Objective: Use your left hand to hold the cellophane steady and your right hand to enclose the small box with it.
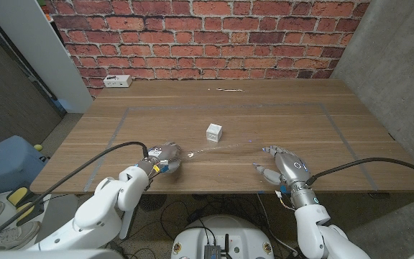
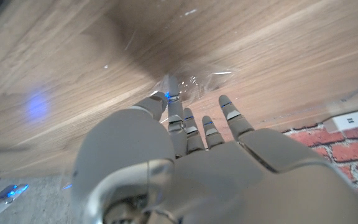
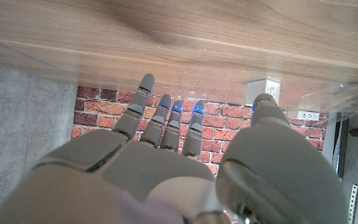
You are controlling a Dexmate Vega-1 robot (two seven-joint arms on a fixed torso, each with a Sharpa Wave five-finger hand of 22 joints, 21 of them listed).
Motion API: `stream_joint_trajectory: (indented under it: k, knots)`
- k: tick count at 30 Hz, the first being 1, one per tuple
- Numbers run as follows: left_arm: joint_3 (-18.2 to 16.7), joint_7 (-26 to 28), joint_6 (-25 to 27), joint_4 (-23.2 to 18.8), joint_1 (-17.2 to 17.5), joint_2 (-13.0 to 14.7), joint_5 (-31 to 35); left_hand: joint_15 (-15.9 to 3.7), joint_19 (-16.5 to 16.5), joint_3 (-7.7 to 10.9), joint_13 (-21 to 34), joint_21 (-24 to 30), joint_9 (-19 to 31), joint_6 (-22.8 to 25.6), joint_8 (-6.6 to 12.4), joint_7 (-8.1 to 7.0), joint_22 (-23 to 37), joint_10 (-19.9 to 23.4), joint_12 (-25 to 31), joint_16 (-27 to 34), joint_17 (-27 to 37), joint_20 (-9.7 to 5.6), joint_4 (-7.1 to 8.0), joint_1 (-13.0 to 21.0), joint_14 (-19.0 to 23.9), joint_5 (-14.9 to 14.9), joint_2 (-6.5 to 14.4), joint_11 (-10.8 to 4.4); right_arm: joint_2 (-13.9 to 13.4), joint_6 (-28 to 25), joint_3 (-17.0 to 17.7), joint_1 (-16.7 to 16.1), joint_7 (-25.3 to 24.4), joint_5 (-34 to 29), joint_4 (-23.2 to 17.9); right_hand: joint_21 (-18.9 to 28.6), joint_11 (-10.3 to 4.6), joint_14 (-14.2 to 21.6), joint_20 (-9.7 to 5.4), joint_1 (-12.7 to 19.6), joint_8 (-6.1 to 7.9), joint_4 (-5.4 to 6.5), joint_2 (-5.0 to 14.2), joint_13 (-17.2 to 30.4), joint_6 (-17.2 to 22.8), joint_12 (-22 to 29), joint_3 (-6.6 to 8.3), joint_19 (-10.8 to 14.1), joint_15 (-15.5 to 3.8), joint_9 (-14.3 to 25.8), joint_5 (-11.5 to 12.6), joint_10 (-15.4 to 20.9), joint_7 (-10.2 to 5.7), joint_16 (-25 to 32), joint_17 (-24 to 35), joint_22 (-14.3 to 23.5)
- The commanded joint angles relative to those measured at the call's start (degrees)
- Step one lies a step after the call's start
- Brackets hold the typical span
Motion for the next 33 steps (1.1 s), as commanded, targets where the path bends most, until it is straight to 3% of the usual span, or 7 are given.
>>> stream_joint_trajectory:
  k: [1,6,12,17,21,29,33]
  knots:
    - [5.5,2.5,4.7,-3.9,-4.8,6.5,-2.5,0.16,-0.5,0.66,0.4,-0.2,1.3,4.4,1.34,-3.73,0.3,-0.1,-0.3,0.5,0.1,-0.20,-0.05,0.6,-0.8,-0.2,-0.4,0.16,1.9,-3.1,-2.2,1.7,0.3,-2.3,0.4,-1.8,-0.88,-3.1,0.73,2.4,-0.91,-1.65,0.28,0.2,-9.9,-0.9,0.84,-0.9,-0.63,0.2,1.2,-6.3,-0.62,-0.8,0.0,0.2]
    - [11.0,1.7,8.4,-5.2,-7.1,7.6,6.3,0.08,-0.5,0.61,0.5,-0.2,2.2,4.8,2.31,-4.37,0.3,-0.1,-0.3,0.5,0.0,-0.32,-0.20,0.7,-0.9,-0.4,-0.7,-0.06,2.9,-4.5,-3.1,2.8,0.0,-3.7,0.9,-2.4,0.62,-4.3,0.75,2.5,-0.58,-1.80,0.25,0.2,-12.0,-0.9,0.74,-1.3,0.22,0.2,1.4,-8.5,0.68,-0.9,0.1,0.2]
    - [17.2,-0.3,12.2,-4.3,-9.0,6.1,24.6,-0.12,-0.4,0.25,0.6,0.0,3.3,4.5,3.35,-5.70,0.2,0.1,-0.2,0.6,-0.3,-0.27,-0.62,0.7,-0.5,-0.9,-1.3,-0.43,5.0,-7.1,-5.7,5.3,-0.2,-7.5,2.2,-3.4,2.95,-6.1,1.37,3.3,-0.40,-2.08,0.72,0.2,-14.9,-0.9,0.62,-2.1,1.45,0.2,1.8,-11.6,1.89,-1.0,0.3,0.2]
    - [18.4,1.4,13.3,-1.6,-8.1,2.9,38.1,-0.85,0.6,-0.29,0.7,0.4,4.7,3.1,4.17,-7.61,0.2,1.3,0.2,1.1,-0.7,-0.18,-0.94,0.5,1.2,-1.6,-1.5,-1.39,5.6,-8.7,-7.2,6.7,0.6,-10.1,2.6,-3.8,3.82,-6.9,1.94,3.9,-0.36,-2.34,0.95,0.2,-16.2,-0.9,0.65,-2.5,1.82,0.2,1.9,-13.2,2.22,-1.1,0.3,0.2]
    - [16.9,6.7,13.0,0.4,-6.3,0.7,41.2,-1.24,0.5,-0.71,0.7,0.4,5.3,2.5,4.48,-8.09,0.1,1.4,0.1,1.2,-0.8,0.13,-0.78,0.1,1.6,-1.7,-1.5,-1.73,4.8,-10.9,-9.5,8.7,4.5,-13.7,2.4,-4.1,3.70,-7.7,2.49,4.2,-0.27,-2.50,0.86,0.2,-16.6,-1.0,0.55,-2.9,2.06,0.2,2.0,-14.2,2.07,-1.3,0.3,0.2]
    - [14.8,18.7,12.6,4.4,-3.8,-3.2,45.0,-1.66,-2.8,-2.26,0.8,-0.9,5.0,2.7,5.05,-12.11,0.0,-0.3,-0.6,0.8,-1.1,2.13,-0.36,-1.4,1.4,-1.8,-2.0,-3.15,3.0,-15.2,-14.6,12.8,17.3,-24.0,1.8,-6.1,2.18,-11.5,3.43,7.2,0.25,-3.79,0.48,0.1,-18.2,-0.7,0.93,-5.5,2.90,0.2,3.1,-18.3,-1.26,-2.0,0.0,0.3]
    - [13.7,19.9,11.7,4.7,-3.2,-4.1,44.7,-1.83,-3.6,-2.60,0.8,-1.1,4.8,2.6,5.06,-12.32,0.0,-0.9,-0.8,0.6,-1.1,2.60,-0.29,-1.8,1.2,-1.7,-2.0,-3.11,2.8,-16.7,-16.8,14.9,28.4,-31.0,1.3,-6.6,1.45,-12.3,3.47,8.7,0.85,-4.19,0.29,0.1,-17.1,-0.4,1.25,-5.8,3.01,0.2,3.6,-19.0,-3.76,-1.8,-0.1,0.3]
